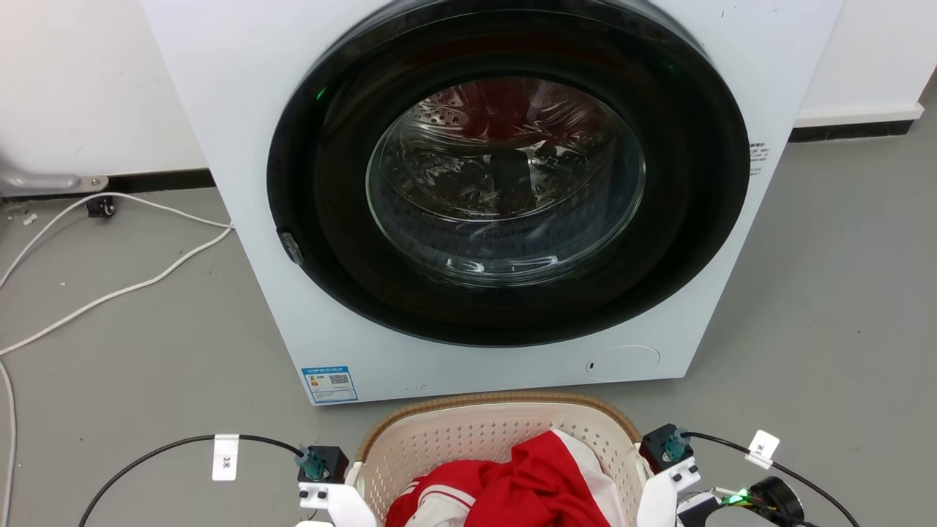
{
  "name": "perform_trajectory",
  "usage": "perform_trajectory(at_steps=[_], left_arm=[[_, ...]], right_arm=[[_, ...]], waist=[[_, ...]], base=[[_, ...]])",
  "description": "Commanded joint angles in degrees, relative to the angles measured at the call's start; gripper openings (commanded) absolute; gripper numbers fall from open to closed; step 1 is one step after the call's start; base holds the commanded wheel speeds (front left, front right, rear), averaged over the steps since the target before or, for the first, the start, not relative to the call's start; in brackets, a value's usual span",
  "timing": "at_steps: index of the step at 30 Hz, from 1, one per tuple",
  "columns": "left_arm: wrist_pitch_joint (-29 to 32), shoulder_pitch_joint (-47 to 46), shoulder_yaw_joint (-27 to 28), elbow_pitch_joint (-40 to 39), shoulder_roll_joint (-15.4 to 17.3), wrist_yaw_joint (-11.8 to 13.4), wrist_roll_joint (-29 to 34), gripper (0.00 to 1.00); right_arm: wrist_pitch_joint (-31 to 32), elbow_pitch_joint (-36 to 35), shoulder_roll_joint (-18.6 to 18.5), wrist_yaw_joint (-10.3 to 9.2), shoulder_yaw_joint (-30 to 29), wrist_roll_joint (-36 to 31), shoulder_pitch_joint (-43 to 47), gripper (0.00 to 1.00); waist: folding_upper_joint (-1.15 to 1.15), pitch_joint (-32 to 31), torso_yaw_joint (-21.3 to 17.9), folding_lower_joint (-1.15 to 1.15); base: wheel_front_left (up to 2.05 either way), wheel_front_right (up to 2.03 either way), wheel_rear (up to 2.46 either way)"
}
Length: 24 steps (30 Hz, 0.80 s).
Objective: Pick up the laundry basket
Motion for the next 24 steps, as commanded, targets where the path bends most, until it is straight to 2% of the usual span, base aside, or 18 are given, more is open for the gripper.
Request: perform_trajectory(at_steps=[1, 24], left_arm=[[-0.80, -0.56, -0.68, -0.77, -1.19, -1.12, -0.34, 0.00], [-3.57, -2.17, -4.20, 0.99, -1.12, -1.08, -3.43, 0.00]], right_arm=[[-0.17, -0.68, 0.90, 0.68, 1.17, 0.68, 0.43, 0.00], [-2.31, 0.52, 0.29, 0.68, 7.77, 7.37, -1.25, 0.00]], waist=[[0.00, -0.20, 0.00, 0.01], [0.00, -0.37, -0.60, 0.01]], base=[[0.00, 0.00, 0.00], [0.00, 0.00, 0.00]])
